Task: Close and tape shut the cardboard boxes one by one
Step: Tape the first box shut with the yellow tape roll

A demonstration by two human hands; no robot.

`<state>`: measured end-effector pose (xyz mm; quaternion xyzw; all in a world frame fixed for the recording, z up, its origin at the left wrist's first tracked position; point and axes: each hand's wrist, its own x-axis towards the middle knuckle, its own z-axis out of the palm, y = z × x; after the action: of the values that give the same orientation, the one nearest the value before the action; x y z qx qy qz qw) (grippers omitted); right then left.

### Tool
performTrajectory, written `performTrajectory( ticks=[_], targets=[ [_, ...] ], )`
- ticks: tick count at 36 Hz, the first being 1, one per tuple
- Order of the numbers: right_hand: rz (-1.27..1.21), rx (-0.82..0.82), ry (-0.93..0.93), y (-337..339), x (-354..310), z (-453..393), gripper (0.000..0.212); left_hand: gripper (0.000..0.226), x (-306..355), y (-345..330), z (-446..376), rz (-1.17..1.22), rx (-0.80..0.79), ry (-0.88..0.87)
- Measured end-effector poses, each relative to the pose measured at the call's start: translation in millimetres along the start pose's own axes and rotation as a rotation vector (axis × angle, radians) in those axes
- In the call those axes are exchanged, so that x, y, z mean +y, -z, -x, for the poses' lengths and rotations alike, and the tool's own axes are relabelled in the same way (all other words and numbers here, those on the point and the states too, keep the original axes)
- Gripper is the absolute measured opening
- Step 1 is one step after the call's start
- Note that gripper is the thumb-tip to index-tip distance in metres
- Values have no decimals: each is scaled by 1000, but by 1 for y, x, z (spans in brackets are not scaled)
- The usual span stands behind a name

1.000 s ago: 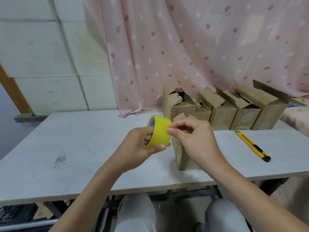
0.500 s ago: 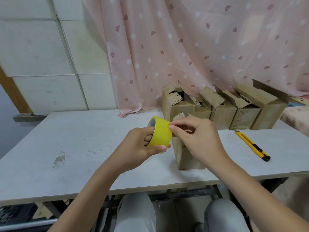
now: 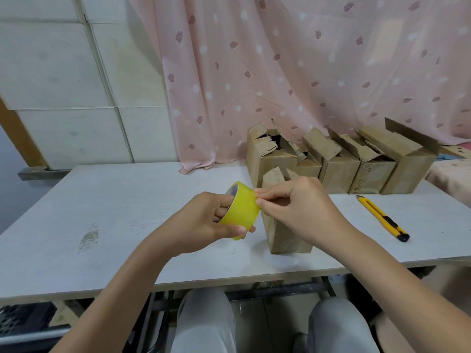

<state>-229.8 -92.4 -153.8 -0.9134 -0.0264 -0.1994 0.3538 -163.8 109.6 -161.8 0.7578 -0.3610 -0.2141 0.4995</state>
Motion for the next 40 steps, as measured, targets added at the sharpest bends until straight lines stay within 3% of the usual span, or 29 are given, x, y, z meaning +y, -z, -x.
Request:
performTrajectory(
  ticks=[17, 24, 28, 32, 34, 37, 40],
  targets=[
    [69, 47, -14, -5, -9, 5, 11, 28, -6, 6, 3, 50, -65, -36],
    [-179, -20, -60, 9, -14, 3, 15, 20, -7, 12, 1, 116, -121, -83],
    [-127, -195, -56, 20, -10, 0, 51, 9, -5, 28, 0, 161, -133, -146],
    [-207, -368, 1, 21, -12, 1, 69, 38, -3, 36, -3, 193, -109, -141],
    [-164, -333, 11, 16, -15, -2, 62, 43, -4, 36, -5, 164, -122, -137],
    [-54, -246, -1, 11, -19, -5, 40, 27, -5, 35, -6, 108, -117, -123],
    [-129, -193, -71, 7, -14, -4, 36, 20, -9, 34, -7, 110, -20, -121]
  ],
)
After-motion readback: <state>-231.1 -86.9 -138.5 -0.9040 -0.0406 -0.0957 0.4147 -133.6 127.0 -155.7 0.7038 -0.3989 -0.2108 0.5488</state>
